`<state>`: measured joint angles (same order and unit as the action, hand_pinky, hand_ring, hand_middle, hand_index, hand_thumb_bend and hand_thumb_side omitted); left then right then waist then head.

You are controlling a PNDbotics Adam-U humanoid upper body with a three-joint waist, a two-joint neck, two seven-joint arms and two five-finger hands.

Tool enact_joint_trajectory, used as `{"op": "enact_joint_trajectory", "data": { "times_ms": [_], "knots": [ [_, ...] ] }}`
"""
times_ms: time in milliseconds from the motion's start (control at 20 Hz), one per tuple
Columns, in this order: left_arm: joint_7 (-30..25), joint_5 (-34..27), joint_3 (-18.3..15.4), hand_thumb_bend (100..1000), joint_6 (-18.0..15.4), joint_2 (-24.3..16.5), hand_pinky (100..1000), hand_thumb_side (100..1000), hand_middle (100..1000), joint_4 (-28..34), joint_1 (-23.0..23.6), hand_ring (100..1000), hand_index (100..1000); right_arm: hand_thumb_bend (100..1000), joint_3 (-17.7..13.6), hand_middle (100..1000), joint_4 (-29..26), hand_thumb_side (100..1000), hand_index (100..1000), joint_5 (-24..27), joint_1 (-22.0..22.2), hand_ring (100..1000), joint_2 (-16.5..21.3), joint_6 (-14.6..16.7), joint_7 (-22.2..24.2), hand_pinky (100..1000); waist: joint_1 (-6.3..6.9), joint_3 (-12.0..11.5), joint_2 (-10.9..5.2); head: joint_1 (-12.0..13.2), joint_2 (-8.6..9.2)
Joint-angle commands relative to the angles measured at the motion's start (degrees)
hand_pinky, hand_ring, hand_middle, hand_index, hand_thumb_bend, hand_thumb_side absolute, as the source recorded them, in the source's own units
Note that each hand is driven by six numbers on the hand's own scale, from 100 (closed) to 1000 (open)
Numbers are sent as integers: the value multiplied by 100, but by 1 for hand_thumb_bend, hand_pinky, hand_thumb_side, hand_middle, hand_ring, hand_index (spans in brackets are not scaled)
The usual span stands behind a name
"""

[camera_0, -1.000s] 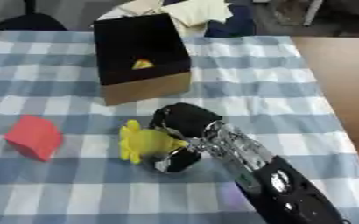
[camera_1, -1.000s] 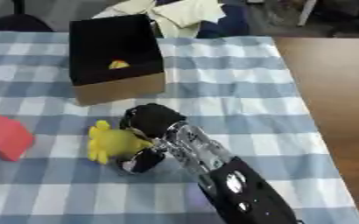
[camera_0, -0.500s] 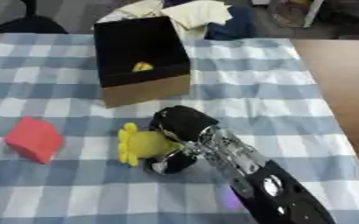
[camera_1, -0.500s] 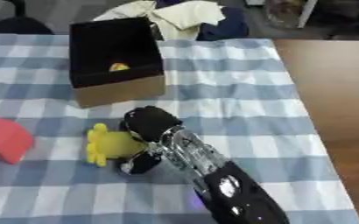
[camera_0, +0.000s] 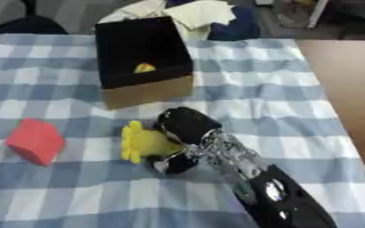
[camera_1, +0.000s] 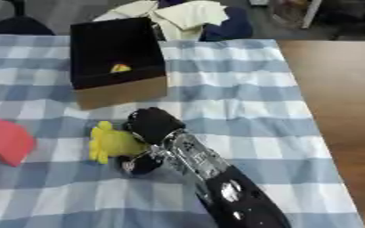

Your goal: Pick up objects on the table and place them in the box.

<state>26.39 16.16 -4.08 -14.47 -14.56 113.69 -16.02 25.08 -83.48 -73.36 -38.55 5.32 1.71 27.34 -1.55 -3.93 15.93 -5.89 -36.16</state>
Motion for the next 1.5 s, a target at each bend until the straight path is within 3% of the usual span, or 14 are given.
{"op": "enact_joint_trajectory", "data": {
  "times_ms": [50,800,1200,1500],
  "knots": [
    [-4,-4,-12,100,2,-68,621,826,675,90,-47,772,780,197,-62,655,-239,575,740,148,-143,861,130,8,111,860,25,10,-105,15,53],
    [7,3,-26,100,9,-97,621,821,675,90,-25,772,781,132,-152,723,-489,692,826,1524,-612,875,469,20,1419,870,13,47,-162,51,59],
    [-4,9,-23,100,8,-90,621,818,675,90,-35,772,782,154,-152,780,-361,727,899,1831,-699,888,500,63,1862,878,13,39,-153,47,55],
    [-11,9,-24,100,5,-77,619,815,675,90,-40,772,782,155,-170,750,-261,689,866,1915,-705,879,490,90,1990,873,16,25,-149,41,59]
  ]
}}
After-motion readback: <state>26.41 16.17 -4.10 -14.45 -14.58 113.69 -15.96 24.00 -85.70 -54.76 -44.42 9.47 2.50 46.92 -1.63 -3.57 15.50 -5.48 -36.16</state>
